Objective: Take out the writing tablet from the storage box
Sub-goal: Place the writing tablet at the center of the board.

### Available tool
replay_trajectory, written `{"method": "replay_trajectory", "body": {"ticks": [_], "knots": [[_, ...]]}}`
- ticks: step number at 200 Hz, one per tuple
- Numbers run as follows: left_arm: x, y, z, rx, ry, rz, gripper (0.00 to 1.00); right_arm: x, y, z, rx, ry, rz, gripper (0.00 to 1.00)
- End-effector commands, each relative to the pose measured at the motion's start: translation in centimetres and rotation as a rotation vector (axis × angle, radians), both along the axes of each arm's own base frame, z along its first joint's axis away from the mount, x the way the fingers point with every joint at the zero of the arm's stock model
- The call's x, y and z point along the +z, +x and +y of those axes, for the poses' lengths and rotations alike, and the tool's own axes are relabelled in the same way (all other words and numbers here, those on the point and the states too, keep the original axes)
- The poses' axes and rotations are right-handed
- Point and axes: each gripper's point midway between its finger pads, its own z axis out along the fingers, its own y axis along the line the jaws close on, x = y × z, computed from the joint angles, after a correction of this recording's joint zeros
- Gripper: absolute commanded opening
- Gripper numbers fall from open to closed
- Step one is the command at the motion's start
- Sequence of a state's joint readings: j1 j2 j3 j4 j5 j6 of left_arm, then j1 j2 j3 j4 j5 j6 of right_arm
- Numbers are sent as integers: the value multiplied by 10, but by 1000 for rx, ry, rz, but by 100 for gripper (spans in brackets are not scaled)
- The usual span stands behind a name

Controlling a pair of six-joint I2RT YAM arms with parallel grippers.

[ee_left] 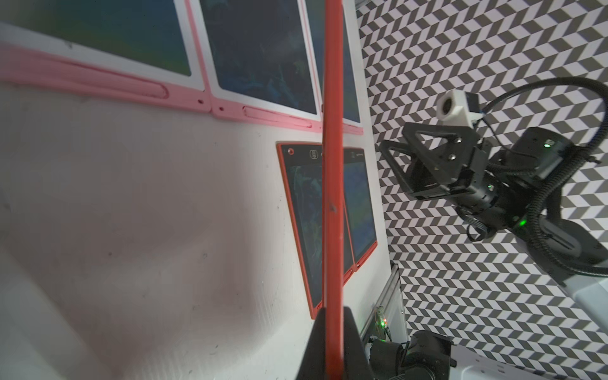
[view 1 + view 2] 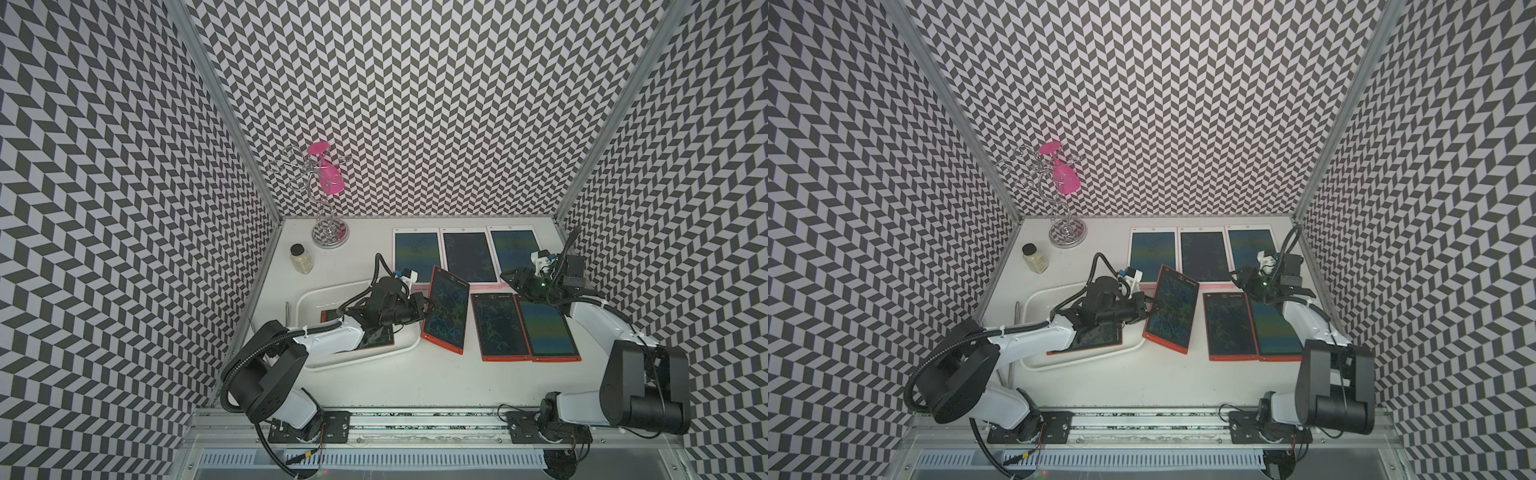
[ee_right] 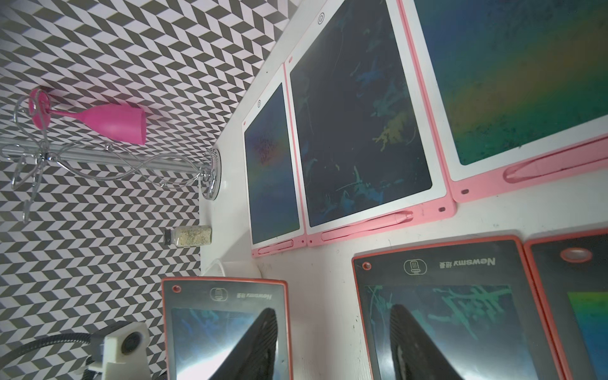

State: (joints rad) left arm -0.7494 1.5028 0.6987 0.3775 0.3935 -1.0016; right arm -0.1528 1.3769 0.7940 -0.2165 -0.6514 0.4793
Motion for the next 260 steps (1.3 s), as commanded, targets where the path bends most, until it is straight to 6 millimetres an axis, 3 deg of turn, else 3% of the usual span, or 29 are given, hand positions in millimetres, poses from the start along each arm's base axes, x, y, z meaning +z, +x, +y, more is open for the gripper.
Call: {"method": "replay_trajectory", "body": {"ticks": [1, 55, 260], "knots": [[15, 3, -3, 55, -6, -57, 0, 2, -7, -4, 4, -46, -29, 56], [-5, -6, -6, 76, 44, -38, 0, -5, -17, -5, 18, -57, -19, 56], [-34, -12, 1, 131, 119, -6, 0, -14, -23, -6, 32, -67, -13, 55]]}}
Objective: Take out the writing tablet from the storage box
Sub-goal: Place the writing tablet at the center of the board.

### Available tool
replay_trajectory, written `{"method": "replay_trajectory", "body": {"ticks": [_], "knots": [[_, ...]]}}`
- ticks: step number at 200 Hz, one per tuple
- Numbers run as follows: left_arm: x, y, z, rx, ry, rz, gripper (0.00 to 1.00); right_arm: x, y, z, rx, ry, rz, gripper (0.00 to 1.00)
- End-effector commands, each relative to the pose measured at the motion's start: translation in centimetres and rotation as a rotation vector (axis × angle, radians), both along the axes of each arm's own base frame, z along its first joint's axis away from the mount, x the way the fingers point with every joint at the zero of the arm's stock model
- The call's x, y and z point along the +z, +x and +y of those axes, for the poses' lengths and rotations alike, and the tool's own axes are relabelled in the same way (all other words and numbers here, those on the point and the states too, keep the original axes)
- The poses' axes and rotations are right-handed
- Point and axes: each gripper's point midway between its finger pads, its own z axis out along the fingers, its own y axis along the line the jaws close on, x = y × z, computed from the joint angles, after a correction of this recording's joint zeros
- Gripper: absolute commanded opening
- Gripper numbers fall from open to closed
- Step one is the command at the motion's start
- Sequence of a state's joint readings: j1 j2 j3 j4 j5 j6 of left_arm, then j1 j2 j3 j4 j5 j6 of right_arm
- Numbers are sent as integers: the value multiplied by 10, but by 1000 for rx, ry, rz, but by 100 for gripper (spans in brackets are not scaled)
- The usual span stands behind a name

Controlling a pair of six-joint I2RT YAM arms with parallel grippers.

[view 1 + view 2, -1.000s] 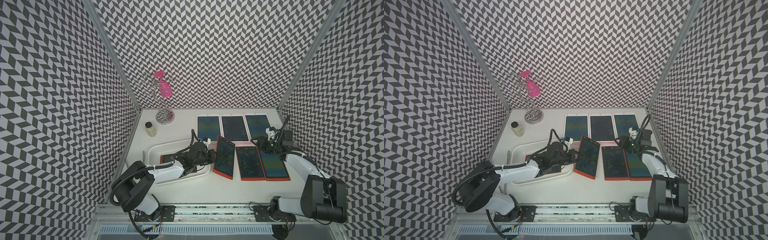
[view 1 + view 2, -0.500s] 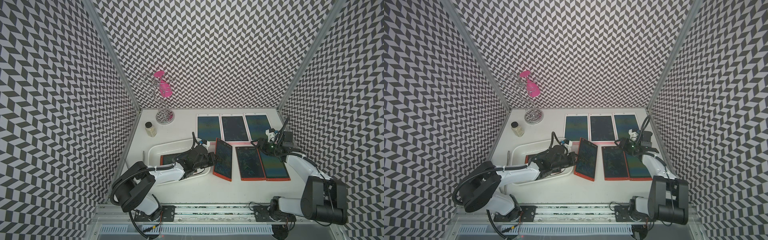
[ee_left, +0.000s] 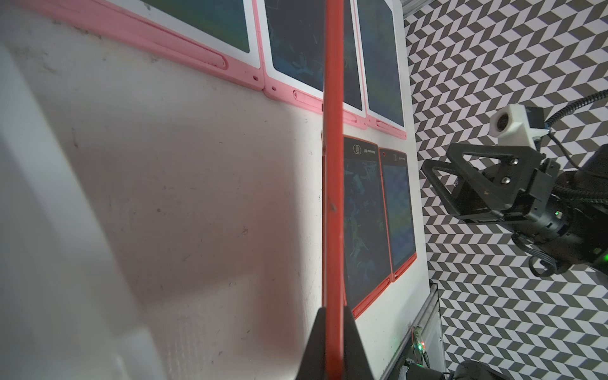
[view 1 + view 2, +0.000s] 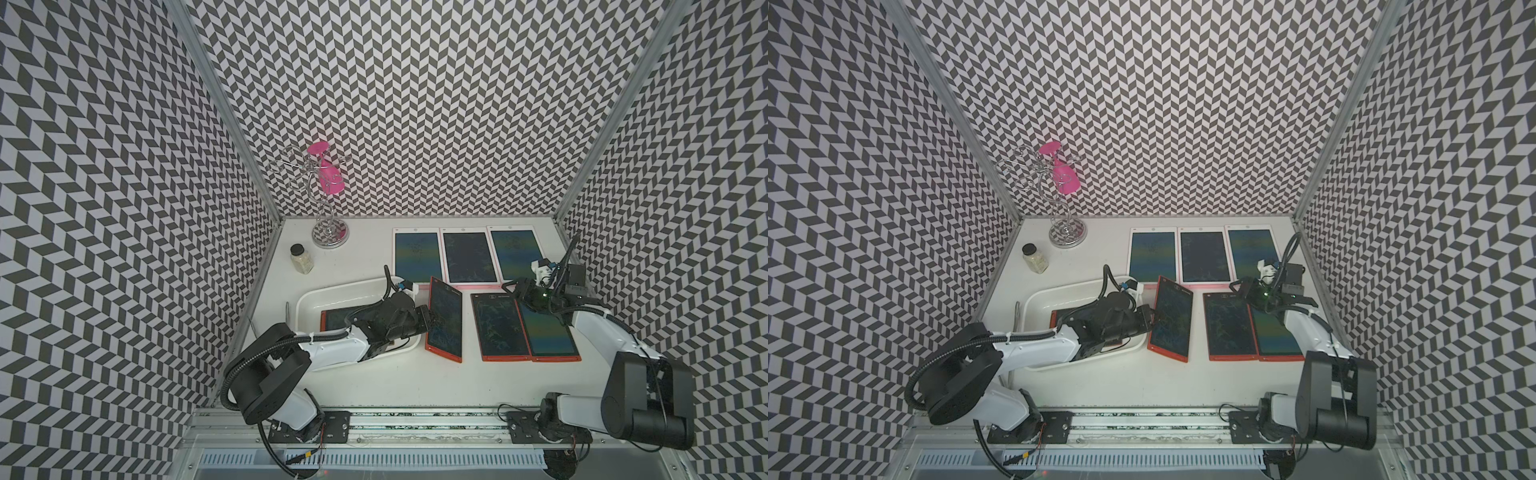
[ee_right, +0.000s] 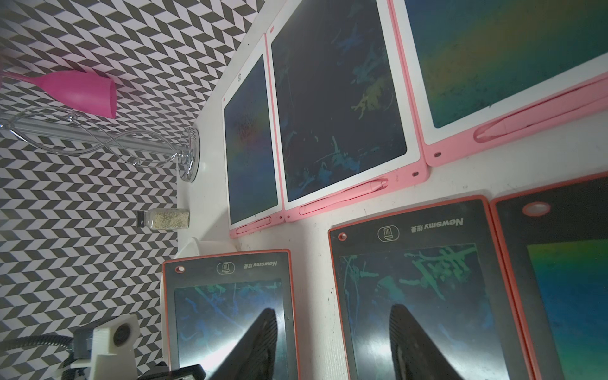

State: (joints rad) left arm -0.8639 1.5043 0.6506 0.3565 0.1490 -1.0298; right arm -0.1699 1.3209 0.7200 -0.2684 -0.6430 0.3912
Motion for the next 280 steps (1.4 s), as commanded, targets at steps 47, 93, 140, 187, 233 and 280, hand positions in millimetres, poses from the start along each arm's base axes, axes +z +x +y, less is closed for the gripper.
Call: {"method": "replay_trajectory", "body": {"ticks": [47, 93, 140, 187, 233, 280], "knots": [[-11, 1, 1, 22, 19, 15, 0, 0, 2, -3, 4, -13, -31, 55], [-21, 5, -6, 33, 23, 59, 0, 3, 2, -3, 5, -13, -36, 56], [-31, 9, -14, 27, 27, 91, 0, 1, 2, -4, 8, -12, -35, 56], [-34, 10, -15, 38, 22, 105, 0, 1, 2, -4, 10, -7, -36, 56], [-37, 10, -16, 39, 18, 115, 0, 0, 2, -3, 14, 2, -32, 55], [-40, 11, -22, 27, 9, 124, 0, 0, 1, -3, 16, -2, -29, 56]]}}
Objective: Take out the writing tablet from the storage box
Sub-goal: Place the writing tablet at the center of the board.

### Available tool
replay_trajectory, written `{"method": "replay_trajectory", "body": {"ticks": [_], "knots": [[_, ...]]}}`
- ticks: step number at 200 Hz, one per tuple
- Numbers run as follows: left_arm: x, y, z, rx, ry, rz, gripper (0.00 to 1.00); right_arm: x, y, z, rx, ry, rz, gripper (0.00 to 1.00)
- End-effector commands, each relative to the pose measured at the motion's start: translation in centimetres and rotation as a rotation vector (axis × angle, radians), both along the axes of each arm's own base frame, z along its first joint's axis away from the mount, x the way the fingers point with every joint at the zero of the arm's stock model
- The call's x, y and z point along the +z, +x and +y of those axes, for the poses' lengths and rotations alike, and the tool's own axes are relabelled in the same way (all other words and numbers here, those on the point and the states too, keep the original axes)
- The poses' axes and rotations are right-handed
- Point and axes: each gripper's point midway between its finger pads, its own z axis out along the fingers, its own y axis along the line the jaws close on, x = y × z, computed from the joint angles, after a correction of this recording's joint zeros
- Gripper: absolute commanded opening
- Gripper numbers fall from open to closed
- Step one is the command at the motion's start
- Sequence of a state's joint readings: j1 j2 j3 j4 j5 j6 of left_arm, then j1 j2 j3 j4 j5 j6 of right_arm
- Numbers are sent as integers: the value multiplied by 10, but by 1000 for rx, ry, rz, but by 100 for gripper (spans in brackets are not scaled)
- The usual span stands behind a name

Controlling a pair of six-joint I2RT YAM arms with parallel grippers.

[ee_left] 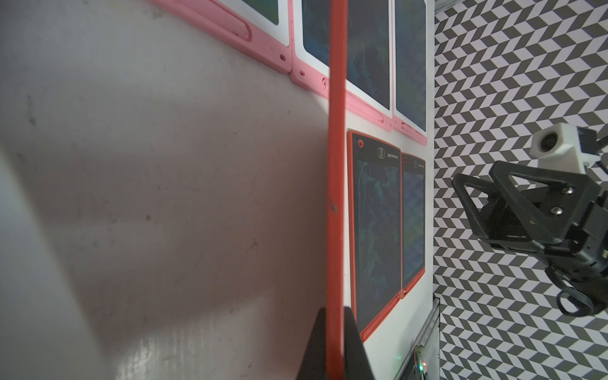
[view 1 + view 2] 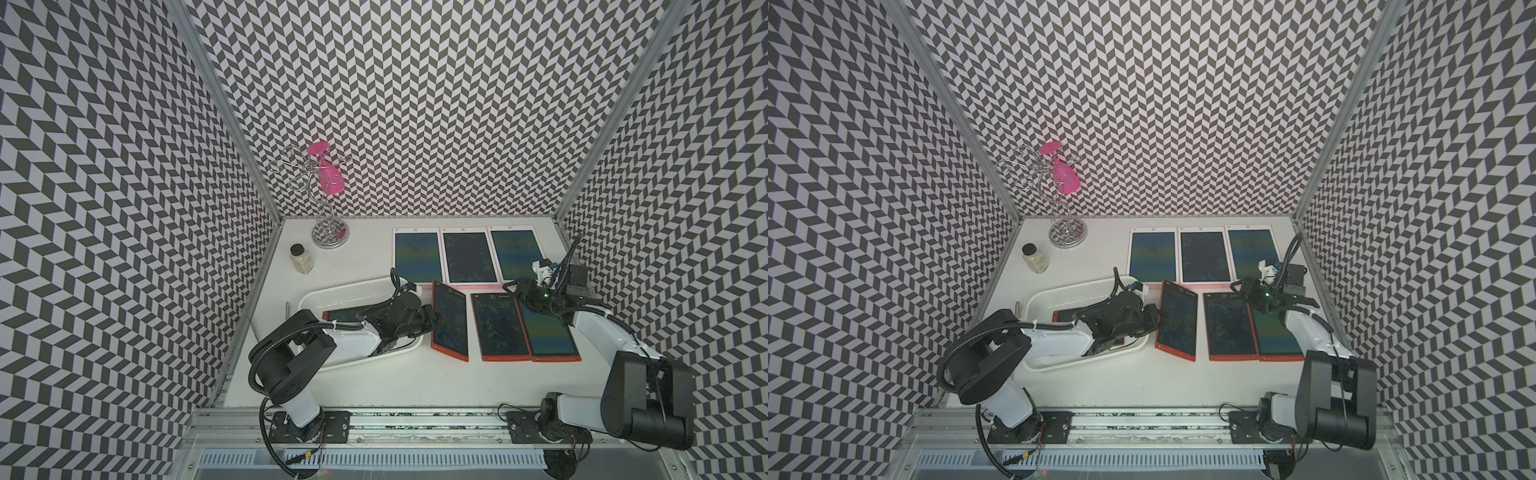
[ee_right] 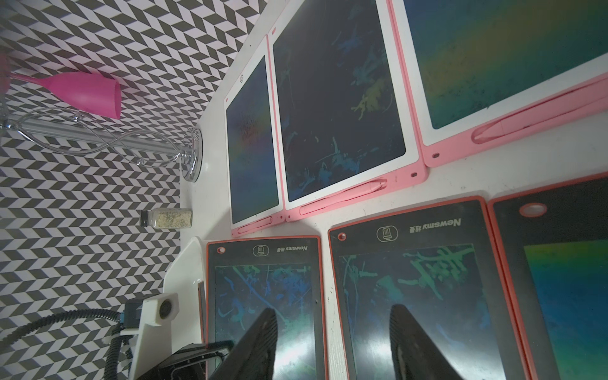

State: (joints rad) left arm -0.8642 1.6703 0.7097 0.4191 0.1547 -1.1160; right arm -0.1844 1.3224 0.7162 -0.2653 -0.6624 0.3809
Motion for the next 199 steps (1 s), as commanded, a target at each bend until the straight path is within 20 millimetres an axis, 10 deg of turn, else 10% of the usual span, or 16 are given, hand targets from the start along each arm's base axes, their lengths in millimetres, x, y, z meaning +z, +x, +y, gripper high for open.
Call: {"method": "replay_trajectory", "body": {"ticks": [1, 132, 199], "knots": [[-10, -2, -5, -12, 16, 30, 0, 1, 2, -1, 12, -11, -25, 56], [5, -4, -13, -10, 78, -2, 0, 2, 3, 0, 16, -7, -29, 56], [-4, -5, -19, -32, 99, 24, 16, 0, 2, -1, 14, -6, -24, 55]]}}
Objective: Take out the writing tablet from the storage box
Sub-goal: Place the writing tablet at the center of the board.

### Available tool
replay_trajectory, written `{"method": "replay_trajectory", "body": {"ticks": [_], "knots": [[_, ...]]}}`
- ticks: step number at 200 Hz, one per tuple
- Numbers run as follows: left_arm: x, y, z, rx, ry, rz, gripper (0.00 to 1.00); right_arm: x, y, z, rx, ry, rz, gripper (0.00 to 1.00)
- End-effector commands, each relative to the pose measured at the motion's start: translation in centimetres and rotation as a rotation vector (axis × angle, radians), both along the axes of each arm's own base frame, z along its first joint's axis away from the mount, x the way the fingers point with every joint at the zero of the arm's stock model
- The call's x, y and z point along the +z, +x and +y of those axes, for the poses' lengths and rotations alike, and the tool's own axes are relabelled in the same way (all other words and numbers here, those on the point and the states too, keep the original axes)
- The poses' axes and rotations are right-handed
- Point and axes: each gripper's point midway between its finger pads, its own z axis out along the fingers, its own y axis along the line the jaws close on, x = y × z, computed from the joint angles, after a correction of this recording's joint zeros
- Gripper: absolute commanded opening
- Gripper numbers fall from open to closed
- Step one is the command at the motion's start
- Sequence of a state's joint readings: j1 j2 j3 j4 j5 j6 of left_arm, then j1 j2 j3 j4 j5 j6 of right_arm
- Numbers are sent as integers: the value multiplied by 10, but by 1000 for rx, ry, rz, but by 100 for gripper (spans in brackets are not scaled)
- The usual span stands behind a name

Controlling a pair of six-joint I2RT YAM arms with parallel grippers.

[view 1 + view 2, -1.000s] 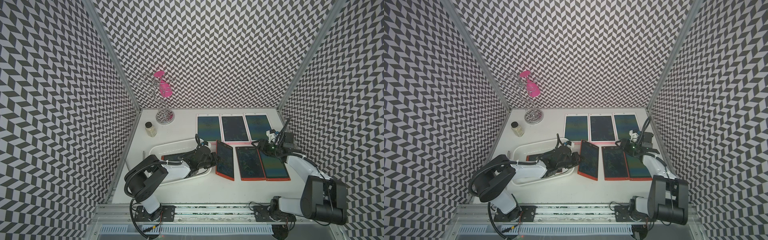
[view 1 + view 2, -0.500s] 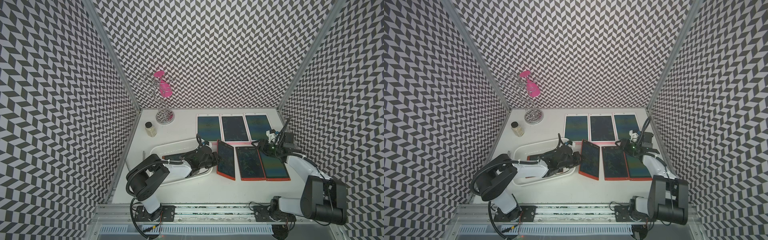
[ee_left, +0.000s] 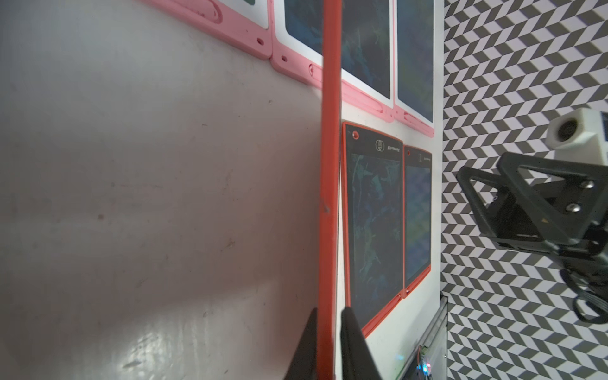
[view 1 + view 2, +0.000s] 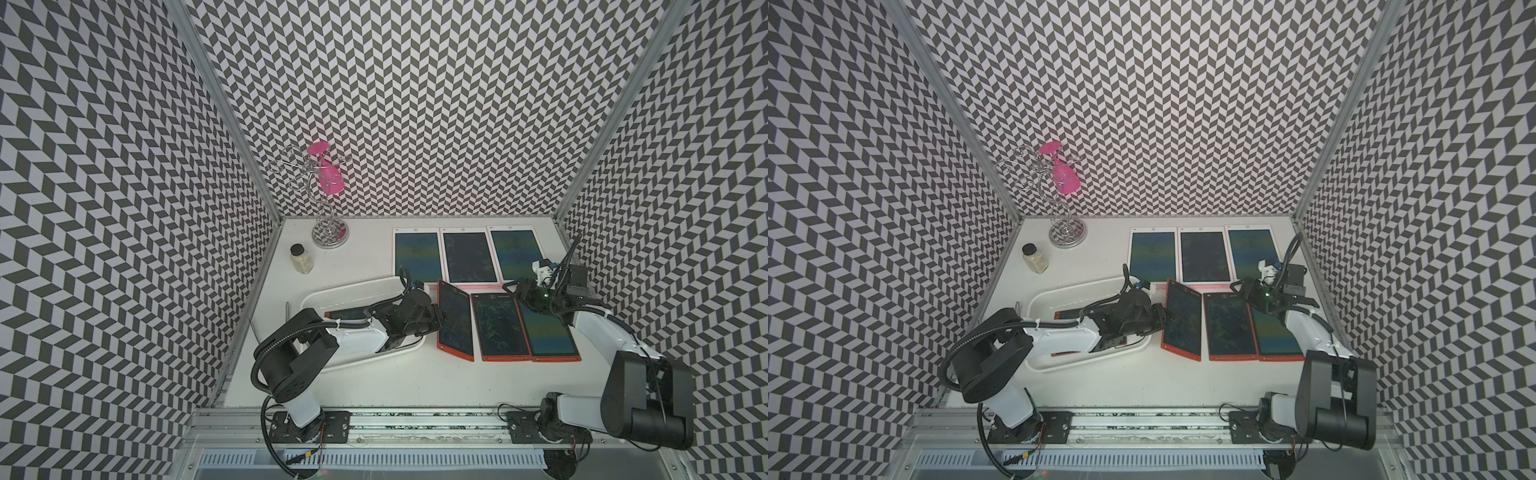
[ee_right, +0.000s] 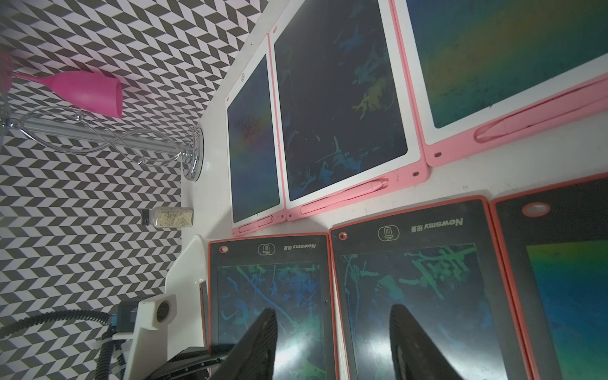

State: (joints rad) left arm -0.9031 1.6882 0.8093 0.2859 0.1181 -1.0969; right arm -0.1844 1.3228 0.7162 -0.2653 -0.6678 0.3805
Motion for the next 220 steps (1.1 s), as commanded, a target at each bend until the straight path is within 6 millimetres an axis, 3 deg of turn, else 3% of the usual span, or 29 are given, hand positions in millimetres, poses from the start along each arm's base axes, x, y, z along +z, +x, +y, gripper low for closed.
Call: {"method": "replay_trajectory", "body": {"ticks": [1, 55, 150, 220], "knots": [[-9, -3, -3, -13, 39, 20, 17, 0, 2, -1, 10, -10, -24, 56], [-12, -4, -6, -23, 41, 32, 19, 0, 2, -1, 11, -8, -25, 56], [-19, -8, -10, -63, 85, 48, 36, 1, 2, -1, 14, -5, -29, 56], [-44, -13, -10, -99, 183, 107, 42, 1, 2, -1, 13, -6, -31, 56]]}}
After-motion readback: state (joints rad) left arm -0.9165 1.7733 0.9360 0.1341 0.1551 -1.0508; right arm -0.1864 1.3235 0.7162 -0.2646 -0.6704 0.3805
